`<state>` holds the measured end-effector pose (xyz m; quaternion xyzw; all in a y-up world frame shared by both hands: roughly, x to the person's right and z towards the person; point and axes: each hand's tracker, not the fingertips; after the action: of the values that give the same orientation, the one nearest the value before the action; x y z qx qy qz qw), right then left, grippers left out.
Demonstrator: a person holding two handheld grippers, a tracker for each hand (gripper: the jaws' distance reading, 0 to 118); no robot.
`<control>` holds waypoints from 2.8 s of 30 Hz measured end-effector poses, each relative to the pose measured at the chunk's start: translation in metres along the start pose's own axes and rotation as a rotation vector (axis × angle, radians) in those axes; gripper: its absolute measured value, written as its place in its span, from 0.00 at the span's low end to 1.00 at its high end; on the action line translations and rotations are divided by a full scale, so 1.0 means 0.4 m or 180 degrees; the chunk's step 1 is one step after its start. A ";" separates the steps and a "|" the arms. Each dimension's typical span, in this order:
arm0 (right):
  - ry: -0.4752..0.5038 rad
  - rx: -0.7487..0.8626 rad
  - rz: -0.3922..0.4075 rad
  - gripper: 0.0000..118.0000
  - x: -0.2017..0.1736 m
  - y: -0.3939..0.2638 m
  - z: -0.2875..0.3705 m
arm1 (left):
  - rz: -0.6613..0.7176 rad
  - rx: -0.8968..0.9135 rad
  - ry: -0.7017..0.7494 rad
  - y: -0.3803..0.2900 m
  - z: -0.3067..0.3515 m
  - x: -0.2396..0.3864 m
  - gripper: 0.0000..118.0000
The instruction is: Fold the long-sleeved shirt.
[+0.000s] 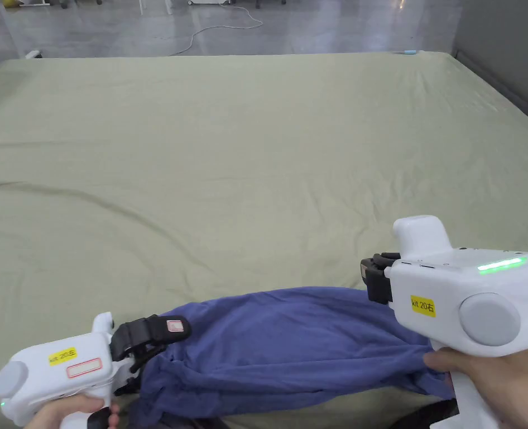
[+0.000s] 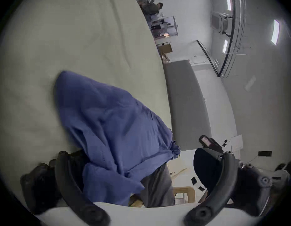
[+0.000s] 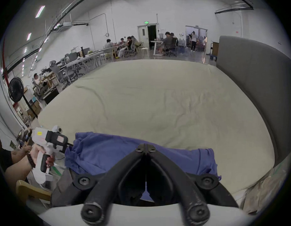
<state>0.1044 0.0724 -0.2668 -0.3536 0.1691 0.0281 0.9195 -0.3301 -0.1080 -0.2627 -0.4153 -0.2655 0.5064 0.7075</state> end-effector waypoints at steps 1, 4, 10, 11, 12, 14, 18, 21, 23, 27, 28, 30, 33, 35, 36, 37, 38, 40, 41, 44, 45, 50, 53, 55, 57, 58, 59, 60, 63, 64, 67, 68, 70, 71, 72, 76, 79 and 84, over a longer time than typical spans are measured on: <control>0.0032 0.0001 -0.0047 0.00 0.005 -0.003 0.003 | -0.0003 -0.0010 -0.0063 0.004 -0.019 0.003 0.98; 0.0012 0.0012 -0.0122 0.00 0.013 -0.006 0.012 | -0.0118 0.0032 0.0118 0.028 -0.039 0.002 0.52; -0.0073 -0.0010 -0.0163 0.00 0.032 -0.008 0.021 | -0.0565 0.0066 0.0805 0.043 -0.010 0.023 0.04; -0.0077 -0.0005 -0.0172 0.00 0.034 -0.008 0.022 | -0.0590 0.0140 0.0811 0.028 0.004 0.042 0.04; -0.0085 -0.0001 -0.0184 0.00 0.036 -0.007 0.023 | -0.0596 0.0151 0.0719 0.035 0.020 0.045 0.04; -0.0098 0.0002 -0.0202 0.00 0.036 -0.006 0.024 | -0.0638 0.0332 0.0732 0.057 0.061 0.048 0.04; -0.0091 0.0010 -0.0232 0.00 0.038 -0.005 0.023 | -0.0631 0.0503 0.0790 0.092 0.146 0.049 0.04; -0.0096 -0.0006 -0.0228 0.00 0.038 -0.004 0.021 | -0.0704 0.0682 0.0964 0.107 0.214 0.060 0.04; -0.0094 -0.0004 -0.0225 0.00 0.039 -0.003 0.022 | -0.0683 0.0738 0.0999 0.123 0.270 0.059 0.04; -0.0094 -0.0001 -0.0231 0.00 0.044 0.000 0.019 | -0.0622 0.1076 0.1210 0.140 0.385 0.058 0.04; -0.0095 -0.0003 -0.0232 0.00 0.045 0.000 0.017 | -0.0606 0.1156 0.1207 0.139 0.408 0.060 0.04; -0.0090 -0.0002 -0.0239 0.00 0.047 -0.001 0.013 | -0.0618 0.1144 0.1073 0.132 0.429 0.075 0.04; -0.0034 -0.0015 -0.0246 0.00 0.052 -0.004 0.008 | -0.0868 0.0954 0.0577 0.102 0.383 0.165 0.04; -0.0043 -0.0008 -0.0263 0.00 0.053 -0.005 0.007 | -0.1128 0.0736 0.0482 0.085 0.323 0.248 0.04; -0.0047 -0.0008 -0.0273 0.00 0.056 -0.006 0.006 | -0.1179 0.0653 0.0433 0.076 0.285 0.290 0.04; -0.0052 -0.0013 -0.0286 0.00 0.060 -0.007 0.006 | -0.1137 0.0567 0.0316 0.067 0.241 0.327 0.04; -0.0063 -0.0018 -0.0301 0.00 0.063 -0.008 0.006 | -0.1091 0.0470 0.0234 0.059 0.197 0.358 0.04; -0.0089 -0.0011 -0.0334 0.00 0.074 -0.014 0.012 | -0.1070 0.0268 0.0128 0.028 0.082 0.420 0.04; -0.0095 -0.0005 -0.0355 0.00 0.080 -0.017 0.017 | -0.1106 0.0093 0.0101 0.014 0.019 0.444 0.04; -0.0145 0.0008 -0.0438 0.00 0.101 -0.030 0.029 | -0.1164 -0.0323 0.0191 -0.023 -0.165 0.483 0.04; -0.0166 0.0012 -0.0468 0.00 0.109 -0.035 0.034 | -0.1181 -0.0482 0.0210 -0.036 -0.231 0.488 0.04; -0.0230 0.0041 -0.0596 0.00 0.151 -0.057 0.068 | -0.1127 -0.0919 0.0599 -0.059 -0.464 0.428 0.42; -0.0288 0.0060 -0.0656 0.00 0.175 -0.068 0.088 | -0.1026 -0.0976 0.0501 -0.055 -0.494 0.409 1.00; -0.0304 0.0072 -0.0691 0.00 0.187 -0.074 0.095 | -0.0999 -0.0754 0.0333 -0.055 -0.440 0.445 1.00; -0.0319 0.0081 -0.0747 0.00 0.199 -0.075 0.095 | -0.0980 -0.0615 0.0078 -0.046 -0.362 0.479 1.00; -0.0320 0.0077 -0.0769 0.00 0.204 -0.075 0.090 | -0.1021 -0.0497 -0.0028 -0.042 -0.314 0.496 1.00; -0.0323 0.0075 -0.0776 0.00 0.206 -0.075 0.087 | -0.1086 -0.0344 -0.0057 -0.039 -0.294 0.515 1.00; -0.0328 0.0074 -0.0778 0.00 0.208 -0.075 0.084 | -0.1162 -0.0152 -0.0074 -0.038 -0.249 0.526 1.00; -0.0315 0.0076 -0.0785 0.00 0.206 -0.074 0.077 | -0.1383 0.0223 0.0091 -0.042 -0.162 0.533 0.55; -0.0298 0.0080 -0.0795 0.00 0.206 -0.075 0.074 | -0.1588 0.0359 0.0375 -0.052 -0.147 0.534 0.12; -0.0239 0.0067 -0.0815 0.00 0.200 -0.075 0.065 | -0.2756 0.0640 0.1712 -0.096 -0.205 0.512 0.00; -0.0236 0.0064 -0.0806 0.00 0.197 -0.075 0.063 | -0.2854 0.0337 0.1855 -0.104 -0.231 0.492 0.00; -0.0236 0.0059 -0.0779 0.00 0.189 -0.077 0.066 | -0.2817 -0.0157 0.1780 -0.122 -0.283 0.462 0.00; -0.0227 0.0057 -0.0774 0.00 0.189 -0.078 0.067 | -0.2719 -0.0228 0.1695 -0.125 -0.303 0.448 0.00; -0.0213 0.0051 -0.0775 0.00 0.189 -0.080 0.068 | -0.2660 -0.0266 0.1667 -0.133 -0.332 0.439 0.00; -0.0249 0.0037 -0.0785 0.00 0.195 -0.086 0.073 | -0.2623 -0.0602 0.1520 -0.164 -0.449 0.440 0.00; -0.0292 0.0027 -0.0801 0.00 0.204 -0.091 0.078 | -0.2360 -0.0780 0.1301 -0.200 -0.532 0.450 0.00; -0.0354 0.0008 -0.0869 0.00 0.227 -0.106 0.081 | -0.2444 -0.1012 0.1546 -0.264 -0.680 0.448 0.00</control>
<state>0.2064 0.0559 -0.2471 -0.3701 0.0683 -0.0779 0.9232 0.0008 -0.0417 -0.3200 -0.4965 -0.3009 0.0500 0.8127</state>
